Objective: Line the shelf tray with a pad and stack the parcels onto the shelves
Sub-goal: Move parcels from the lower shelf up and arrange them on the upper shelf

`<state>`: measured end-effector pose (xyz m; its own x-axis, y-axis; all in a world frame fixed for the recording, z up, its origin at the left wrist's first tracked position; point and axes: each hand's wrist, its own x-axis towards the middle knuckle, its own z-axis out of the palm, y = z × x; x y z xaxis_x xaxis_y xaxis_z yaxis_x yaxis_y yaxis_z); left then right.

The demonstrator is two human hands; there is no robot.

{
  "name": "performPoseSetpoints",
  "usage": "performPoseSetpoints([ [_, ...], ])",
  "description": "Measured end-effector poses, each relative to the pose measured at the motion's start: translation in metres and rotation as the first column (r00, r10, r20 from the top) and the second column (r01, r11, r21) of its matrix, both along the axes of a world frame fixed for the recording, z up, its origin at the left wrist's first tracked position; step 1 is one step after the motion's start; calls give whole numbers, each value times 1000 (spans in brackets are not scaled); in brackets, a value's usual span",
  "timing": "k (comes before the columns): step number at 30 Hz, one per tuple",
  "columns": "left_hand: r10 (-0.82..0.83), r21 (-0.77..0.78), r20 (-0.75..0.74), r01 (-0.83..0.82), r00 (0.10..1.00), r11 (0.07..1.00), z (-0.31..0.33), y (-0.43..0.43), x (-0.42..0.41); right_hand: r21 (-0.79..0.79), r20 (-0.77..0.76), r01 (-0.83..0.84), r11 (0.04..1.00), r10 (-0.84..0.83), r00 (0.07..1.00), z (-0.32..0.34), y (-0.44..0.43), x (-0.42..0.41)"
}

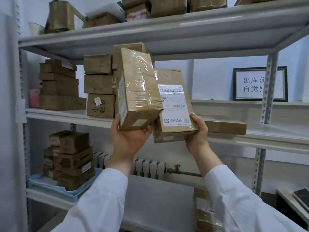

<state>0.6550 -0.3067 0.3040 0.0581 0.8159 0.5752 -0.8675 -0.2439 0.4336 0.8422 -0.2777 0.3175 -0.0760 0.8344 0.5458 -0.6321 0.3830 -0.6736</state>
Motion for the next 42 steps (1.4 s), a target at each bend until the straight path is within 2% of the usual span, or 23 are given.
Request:
performPoseSetpoints([
  [3, 36, -12, -24, -37, 999, 999, 23, 3, 7, 31, -20, -17, 999, 18, 1000, 17, 3, 5],
  [10, 78, -33, -103, -81, 992, 996, 70, 12, 8, -5, -88, -66, 998, 65, 994, 52, 15, 12],
  [14, 112, -24, -115, -116, 987, 993, 95, 24, 1, 53, -161, 0, 999, 9, 987, 67, 25, 13],
  [18, 164, -28, -187, -172, 969, 985, 115, 35, -6, 97, -275, 82, 992, -53, 960, 77, 33, 12],
  [25, 135, -72, -332, -168, 934, 983, 129, 57, -15, 24, -433, 99, 995, -78, 898, 90, 52, 9],
  [29, 135, -173, -381, -213, 915, 962, 136, 69, -13, -10, -463, 114, 993, -105, 880, 90, 61, 12],
  [36, 213, -261, -541, -403, 814, 878, 150, 89, -2, -57, -459, 149, 987, -158, 874, 97, 71, 26],
  [42, 337, -181, -684, -598, 647, 781, 157, 97, 14, -83, -441, 160, 984, -180, 879, 97, 78, 36],
])
